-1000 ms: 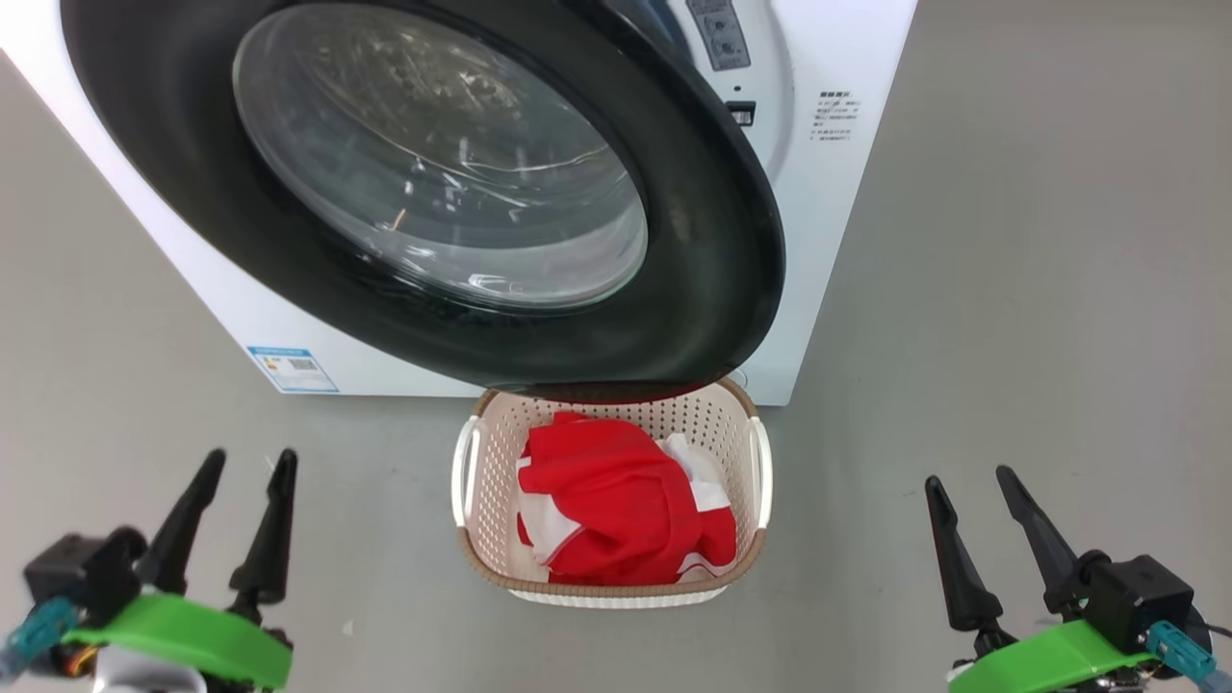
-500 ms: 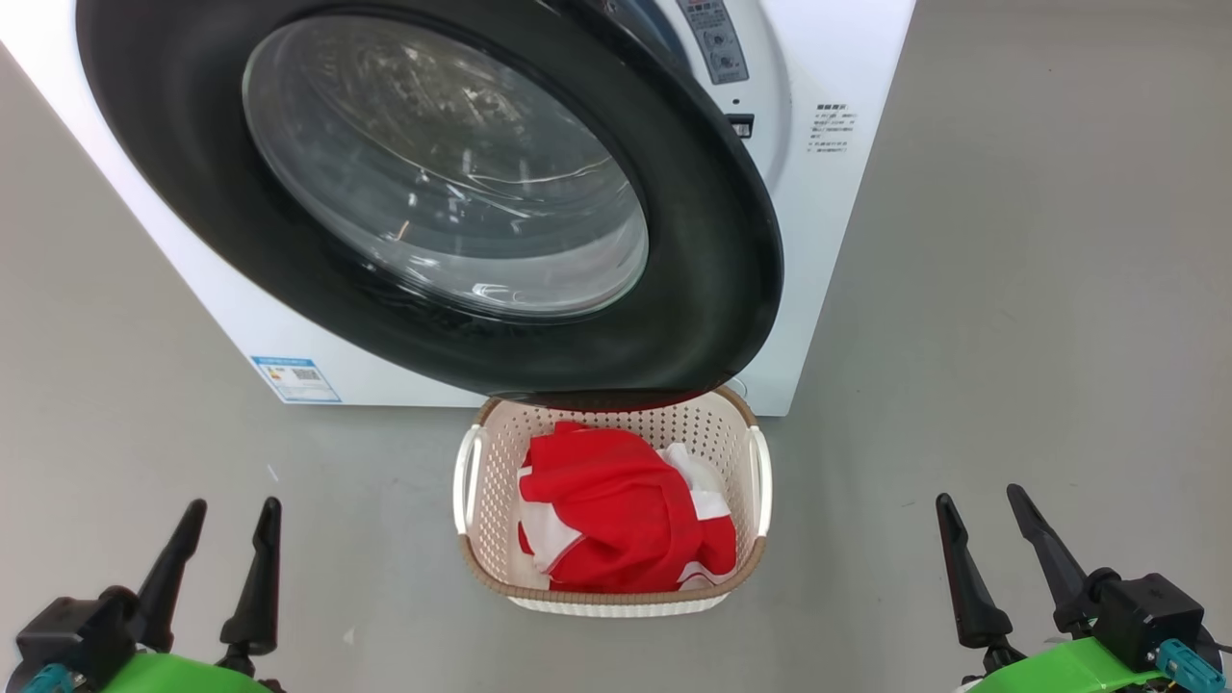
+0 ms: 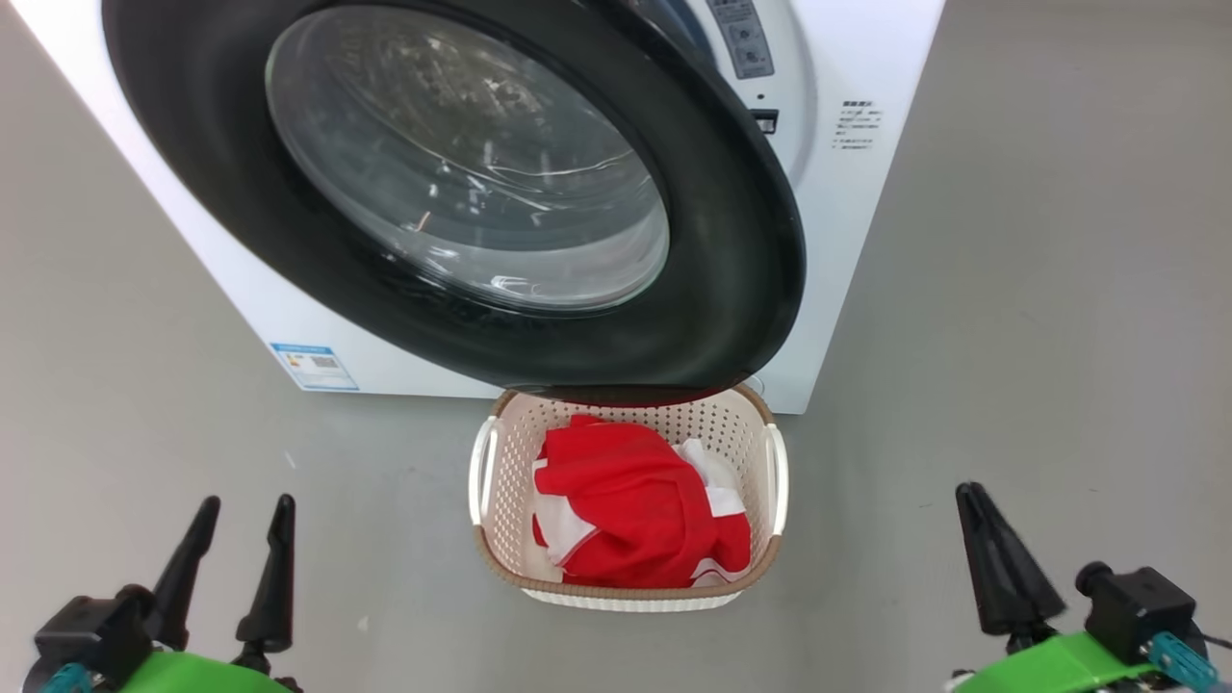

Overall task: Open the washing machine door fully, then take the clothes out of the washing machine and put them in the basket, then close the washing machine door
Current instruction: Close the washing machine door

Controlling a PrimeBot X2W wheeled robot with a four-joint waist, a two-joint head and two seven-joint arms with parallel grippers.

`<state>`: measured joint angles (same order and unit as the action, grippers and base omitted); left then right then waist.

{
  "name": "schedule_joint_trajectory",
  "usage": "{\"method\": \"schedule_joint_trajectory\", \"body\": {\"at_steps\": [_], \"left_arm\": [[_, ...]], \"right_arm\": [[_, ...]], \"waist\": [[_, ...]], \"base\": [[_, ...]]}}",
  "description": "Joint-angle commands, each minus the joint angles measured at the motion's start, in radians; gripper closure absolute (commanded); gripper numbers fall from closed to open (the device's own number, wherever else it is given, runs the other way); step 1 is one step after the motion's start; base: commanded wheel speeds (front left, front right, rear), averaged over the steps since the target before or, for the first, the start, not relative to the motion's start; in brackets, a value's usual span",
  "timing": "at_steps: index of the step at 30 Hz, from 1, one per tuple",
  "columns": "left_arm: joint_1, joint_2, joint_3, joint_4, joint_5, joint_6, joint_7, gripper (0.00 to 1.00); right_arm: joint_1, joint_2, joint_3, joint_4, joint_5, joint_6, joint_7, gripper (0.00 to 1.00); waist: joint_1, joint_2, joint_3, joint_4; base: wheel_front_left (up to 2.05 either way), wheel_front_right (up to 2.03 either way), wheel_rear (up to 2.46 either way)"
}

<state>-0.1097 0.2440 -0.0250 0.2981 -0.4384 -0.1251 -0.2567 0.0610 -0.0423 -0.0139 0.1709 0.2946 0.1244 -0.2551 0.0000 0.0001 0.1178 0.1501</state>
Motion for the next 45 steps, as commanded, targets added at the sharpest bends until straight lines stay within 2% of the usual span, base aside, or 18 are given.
{"method": "schedule_joint_trajectory", "body": {"at_steps": [1,13,25,38,45], "left_arm": [[-0.028,0.016,0.040,-0.028,0.015,-0.006,-0.005,0.00],[-0.058,-0.031,0.023,-0.030,0.016,-0.006,-0.005,0.00],[-0.107,-0.043,-0.030,-0.022,-0.002,-0.006,-0.005,0.00],[-0.161,-0.054,-0.047,-0.032,-0.024,-0.006,-0.005,0.00],[-0.188,-0.060,-0.059,-0.036,-0.036,-0.006,-0.005,0.00]], "right_arm": [[-0.049,-0.008,0.037,-0.023,0.006,0.006,-0.007,1.00],[-0.274,-0.008,0.132,0.047,0.026,0.006,-0.007,1.00],[-0.412,-0.008,0.143,0.143,0.039,0.006,-0.007,1.00],[-0.520,-0.008,0.114,0.169,0.024,0.006,-0.007,1.00],[-0.580,-0.008,0.065,0.169,0.005,0.006,-0.007,1.00]], "waist": [[0.0000,-0.0001,0.003,0.009],[0.0000,-0.0001,0.050,0.072],[0.0000,-0.0001,0.108,0.123],[0.0000,-0.0001,0.196,0.154],[0.0000,-0.0001,0.244,0.165]], "base": [[0.00,0.00,0.00],[0.00,0.00,0.00],[0.00,0.00,0.00],[0.00,0.00,0.00],[0.00,0.00,0.00]]}}
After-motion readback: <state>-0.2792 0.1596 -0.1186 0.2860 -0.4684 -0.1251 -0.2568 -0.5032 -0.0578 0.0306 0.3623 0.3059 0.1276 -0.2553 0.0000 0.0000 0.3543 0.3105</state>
